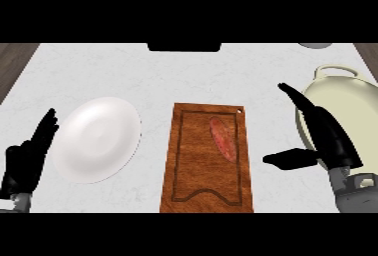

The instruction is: Pick the sweet potato from the cutting board and place it in the pot

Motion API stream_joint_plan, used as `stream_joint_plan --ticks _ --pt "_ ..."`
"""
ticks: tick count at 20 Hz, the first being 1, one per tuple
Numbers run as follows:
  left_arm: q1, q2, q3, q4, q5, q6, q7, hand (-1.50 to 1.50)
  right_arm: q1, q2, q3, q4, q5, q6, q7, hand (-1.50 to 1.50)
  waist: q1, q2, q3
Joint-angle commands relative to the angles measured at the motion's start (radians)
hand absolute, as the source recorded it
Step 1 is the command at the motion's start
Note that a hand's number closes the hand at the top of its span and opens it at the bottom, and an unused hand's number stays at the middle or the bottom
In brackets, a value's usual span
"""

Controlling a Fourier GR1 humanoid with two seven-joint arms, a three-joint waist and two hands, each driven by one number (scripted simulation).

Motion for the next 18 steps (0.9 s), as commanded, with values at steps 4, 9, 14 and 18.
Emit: stream_joint_plan --ticks 4,9,14,18 --pt "-0.030 -0.012 -0.007 0.020 -0.019 -0.014 0.007 0.00 -0.278 0.005 0.067 0.096 -0.093 0.334 0.302 -1.50 0.020 0.006 -0.001" --pt "-0.040 0.007 0.013 -0.005 -0.005 -0.038 0.034 0.00 -0.400 0.077 0.100 0.219 -0.209 0.534 0.465 -1.50 0.021 0.005 0.000" --pt "0.028 0.004 0.038 -0.051 -0.003 -0.043 0.020 0.00 -0.476 0.196 0.119 0.344 -0.239 0.601 0.557 -1.50 0.013 0.001 0.001" --pt "-0.008 -0.065 0.008 0.001 -0.061 0.002 0.021 0.00 -0.542 0.252 0.112 0.438 -0.242 0.623 0.576 -1.50 0.001 0.004 0.001"
